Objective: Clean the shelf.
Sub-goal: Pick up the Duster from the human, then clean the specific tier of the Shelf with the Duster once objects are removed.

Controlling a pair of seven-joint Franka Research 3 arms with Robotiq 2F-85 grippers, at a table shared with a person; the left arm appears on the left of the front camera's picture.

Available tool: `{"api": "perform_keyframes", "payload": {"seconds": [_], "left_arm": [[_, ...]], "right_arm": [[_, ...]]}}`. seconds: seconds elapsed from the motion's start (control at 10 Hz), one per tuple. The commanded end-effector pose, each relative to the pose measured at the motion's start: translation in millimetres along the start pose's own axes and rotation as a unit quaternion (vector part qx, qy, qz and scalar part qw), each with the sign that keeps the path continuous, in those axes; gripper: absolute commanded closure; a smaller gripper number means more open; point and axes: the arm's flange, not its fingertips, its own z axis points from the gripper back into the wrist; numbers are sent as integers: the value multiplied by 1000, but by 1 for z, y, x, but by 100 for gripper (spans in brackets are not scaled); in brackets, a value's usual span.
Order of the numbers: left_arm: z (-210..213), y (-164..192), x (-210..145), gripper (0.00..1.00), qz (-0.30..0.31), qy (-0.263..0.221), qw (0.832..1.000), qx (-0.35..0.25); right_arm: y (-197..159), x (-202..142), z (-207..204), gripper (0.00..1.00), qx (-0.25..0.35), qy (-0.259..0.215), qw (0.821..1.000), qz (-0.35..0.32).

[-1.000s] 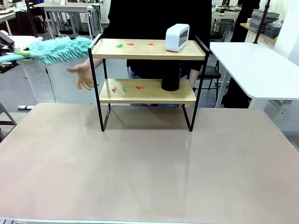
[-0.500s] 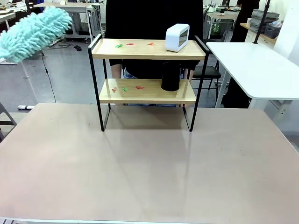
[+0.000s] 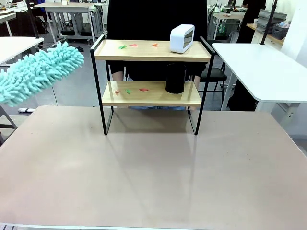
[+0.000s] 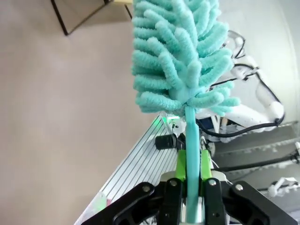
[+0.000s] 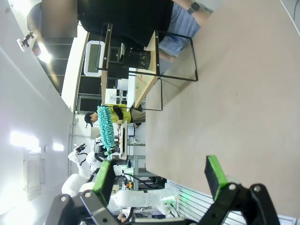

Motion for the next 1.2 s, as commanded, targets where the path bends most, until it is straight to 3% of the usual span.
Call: {"api": "perform_keyframes", "payload": {"seconds": [0.0,0.4,0.6,1.1], "left_arm": [[13,2,-18,100,-14,-48,999,-14],[36,17,-38,100,16,-114,992,-42],[36,17,-39,99,20,-92,995,-17],[36,17,-39,99,20,-92,995,-17]], "right_arm": [[1,3,0,0,8,-5,1000,15],[1,3,0,0,8,-5,1000,15],[1,3,0,0,8,-5,1000,15],[1,3,0,0,8,-5,1000,15]]}}
